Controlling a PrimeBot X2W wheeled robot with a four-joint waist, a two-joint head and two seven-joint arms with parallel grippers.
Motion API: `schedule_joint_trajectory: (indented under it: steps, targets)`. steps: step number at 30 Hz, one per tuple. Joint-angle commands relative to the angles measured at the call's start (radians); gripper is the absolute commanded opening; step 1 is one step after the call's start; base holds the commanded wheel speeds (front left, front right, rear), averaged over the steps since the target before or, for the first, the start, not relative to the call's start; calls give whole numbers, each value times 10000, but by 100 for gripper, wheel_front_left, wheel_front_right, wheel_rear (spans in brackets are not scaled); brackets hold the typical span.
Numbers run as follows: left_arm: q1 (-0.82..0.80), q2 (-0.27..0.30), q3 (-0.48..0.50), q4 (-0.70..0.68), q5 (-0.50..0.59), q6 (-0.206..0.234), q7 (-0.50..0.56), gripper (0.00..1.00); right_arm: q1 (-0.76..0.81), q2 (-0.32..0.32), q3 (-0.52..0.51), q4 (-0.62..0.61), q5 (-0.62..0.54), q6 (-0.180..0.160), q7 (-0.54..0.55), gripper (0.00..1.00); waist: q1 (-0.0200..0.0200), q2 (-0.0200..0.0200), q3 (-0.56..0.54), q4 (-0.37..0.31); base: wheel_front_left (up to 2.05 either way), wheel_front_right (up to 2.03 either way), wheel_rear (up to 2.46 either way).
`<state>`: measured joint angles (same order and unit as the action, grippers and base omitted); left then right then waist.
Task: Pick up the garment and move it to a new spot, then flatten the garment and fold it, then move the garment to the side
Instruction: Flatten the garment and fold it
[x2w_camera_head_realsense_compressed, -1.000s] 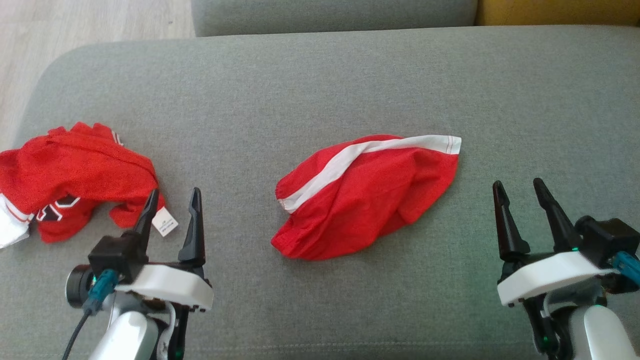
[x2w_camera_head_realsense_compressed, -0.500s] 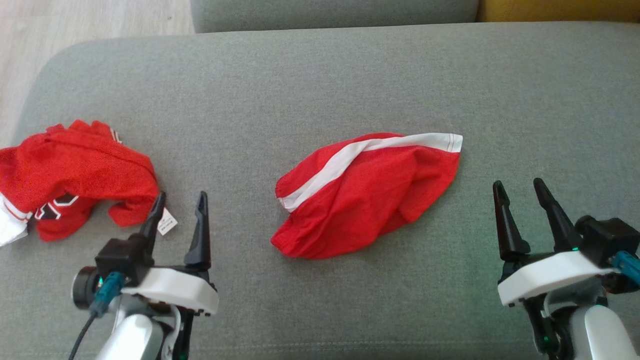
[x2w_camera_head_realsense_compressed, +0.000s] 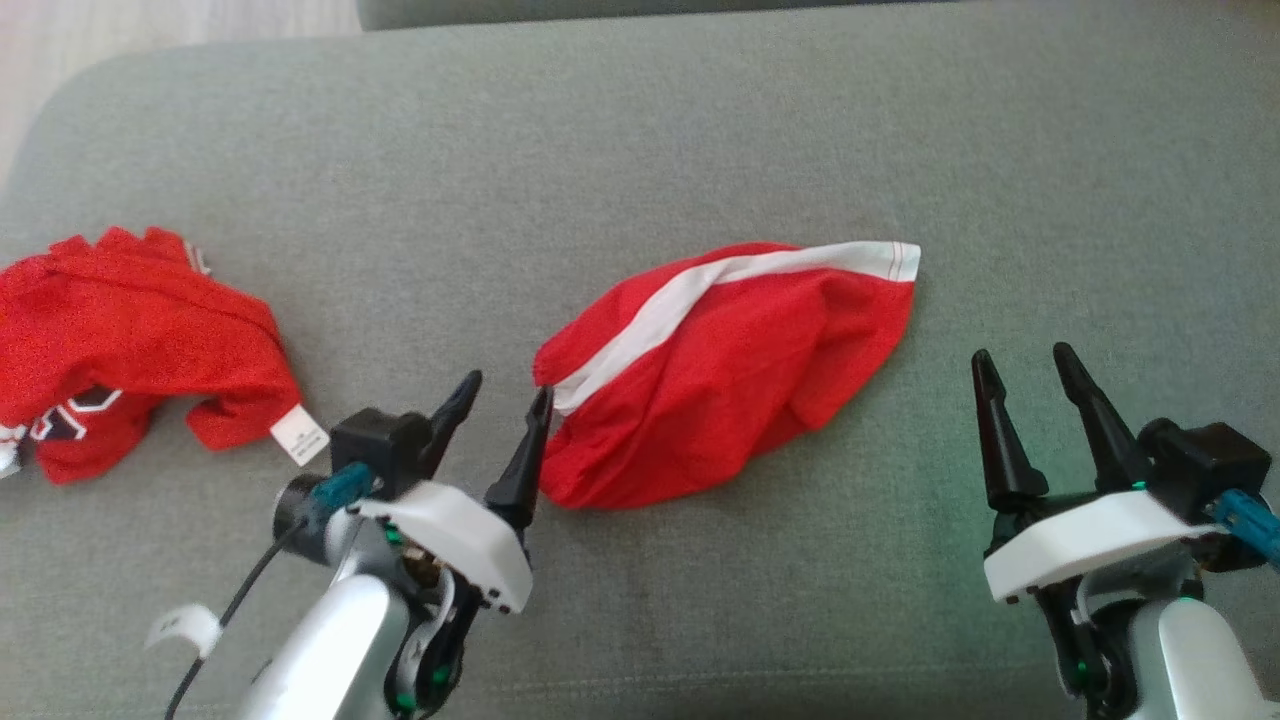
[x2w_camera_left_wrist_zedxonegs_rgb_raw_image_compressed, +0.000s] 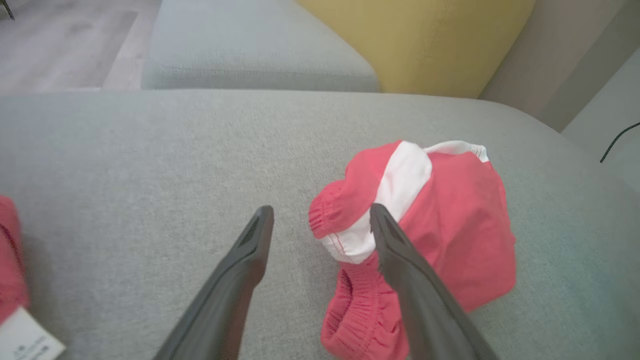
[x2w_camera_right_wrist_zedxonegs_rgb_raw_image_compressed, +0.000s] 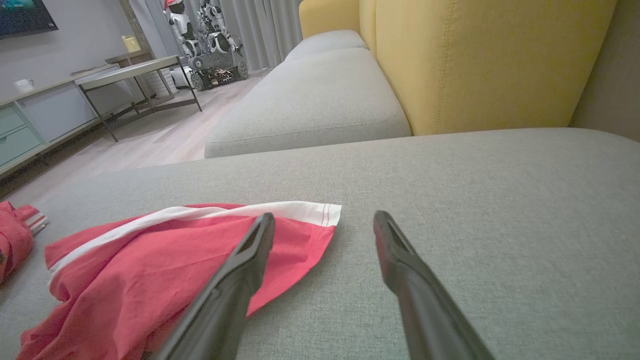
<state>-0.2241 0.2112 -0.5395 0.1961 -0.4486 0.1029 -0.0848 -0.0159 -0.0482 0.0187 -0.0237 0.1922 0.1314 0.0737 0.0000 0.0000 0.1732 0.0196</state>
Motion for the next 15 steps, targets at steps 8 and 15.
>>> schedule_joint_trajectory:
  steps: [8, 15]
  targets:
    - [-1058, -163, 222, 772, -419, -348, 487, 100, -579, -55, 230, -283, -30, -7, -21, 100, 0, 0, 493, -317, 0, 0, 0]
    - [-1276, -318, 99, 1367, -690, -621, 724, 100, -688, -50, 212, -160, -39, -7, -74, 100, 0, 0, 622, -433, 0, 0, 0]
